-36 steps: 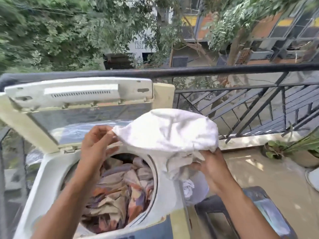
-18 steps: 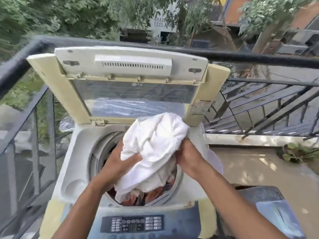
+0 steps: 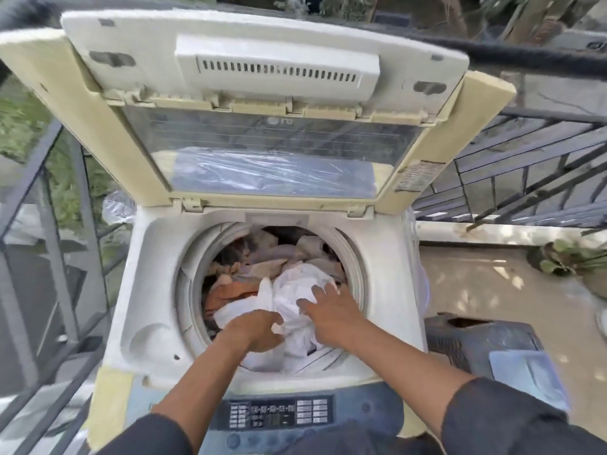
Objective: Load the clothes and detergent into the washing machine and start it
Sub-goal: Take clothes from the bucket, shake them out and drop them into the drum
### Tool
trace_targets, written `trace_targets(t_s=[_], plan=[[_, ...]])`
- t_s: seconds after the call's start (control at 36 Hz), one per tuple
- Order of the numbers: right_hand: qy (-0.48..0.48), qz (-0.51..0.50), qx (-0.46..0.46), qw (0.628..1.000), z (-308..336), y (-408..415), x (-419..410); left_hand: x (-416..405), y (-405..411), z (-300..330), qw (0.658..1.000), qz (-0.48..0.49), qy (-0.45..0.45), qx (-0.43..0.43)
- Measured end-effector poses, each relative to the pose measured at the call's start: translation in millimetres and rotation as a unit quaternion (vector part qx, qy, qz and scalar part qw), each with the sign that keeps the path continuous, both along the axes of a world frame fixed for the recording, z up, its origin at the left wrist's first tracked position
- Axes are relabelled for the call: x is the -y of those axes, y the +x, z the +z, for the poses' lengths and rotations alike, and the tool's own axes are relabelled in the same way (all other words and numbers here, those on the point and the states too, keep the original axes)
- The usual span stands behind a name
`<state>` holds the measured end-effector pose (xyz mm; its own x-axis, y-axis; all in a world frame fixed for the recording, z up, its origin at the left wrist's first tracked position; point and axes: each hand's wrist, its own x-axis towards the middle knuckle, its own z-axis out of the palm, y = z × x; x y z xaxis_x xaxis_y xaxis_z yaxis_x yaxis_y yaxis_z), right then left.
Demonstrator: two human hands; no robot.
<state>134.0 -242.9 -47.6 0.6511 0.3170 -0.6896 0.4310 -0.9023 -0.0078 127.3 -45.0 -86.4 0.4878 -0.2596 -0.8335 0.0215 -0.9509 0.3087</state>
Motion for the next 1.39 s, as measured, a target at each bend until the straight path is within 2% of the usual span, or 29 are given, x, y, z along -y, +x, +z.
trace_targets(t_s=[0.11,0.17,0.28,0.33,0.39,0.47,0.56,0.69,0.75,0.83,0.97,1.06,1.17,1.28,1.39], plan=[[0.030,-0.017,0.016,0.999,-31,3,-4,10,-11,-20,0.999,-0.015,0.025,0.034],[0.033,0.002,0.015,0.999,-45,6,-3,15,-15,-27,0.999,-0.025,0.033,0.017],[-0.029,0.032,-0.070,0.997,-69,6,2,21,-10,-29,0.995,0.023,-0.038,-0.092],[-0.079,0.029,-0.128,0.988,-82,1,4,22,-9,-36,0.976,0.061,-0.068,-0.197],[-0.104,0.010,-0.147,0.984,-87,0,6,23,-15,-44,0.954,0.097,-0.065,-0.275],[-0.133,-0.029,-0.201,0.970,-80,5,2,18,-24,-57,0.948,0.096,-0.027,-0.301],[-0.161,-0.028,-0.235,0.958,-83,13,-6,22,-27,-56,0.944,0.119,-0.034,-0.307],[-0.119,0.026,-0.221,0.968,-68,20,-17,23,-16,-48,0.983,0.073,-0.072,-0.155],[-0.116,0.031,-0.204,0.972,-52,18,-17,23,-10,-39,0.986,0.095,-0.077,-0.115],[0.016,-0.050,-0.140,0.989,-22,12,-7,23,1,-21,0.988,0.130,-0.072,-0.051],[0.155,-0.143,-0.061,0.976,26,-5,31,30,6,15,0.973,0.194,-0.119,0.028],[0.232,-0.212,0.003,0.950,54,-20,58,45,3,41,0.956,0.223,-0.169,0.083],[0.330,-0.324,0.133,0.877,77,-40,102,77,-2,80,0.915,0.291,-0.257,0.112],[0.357,-0.417,0.207,0.810,77,-53,157,122,-6,111,0.896,0.295,-0.306,0.127],[0.352,-0.464,0.233,0.779,68,-58,211,178,3,134,0.898,0.256,-0.331,0.136]])
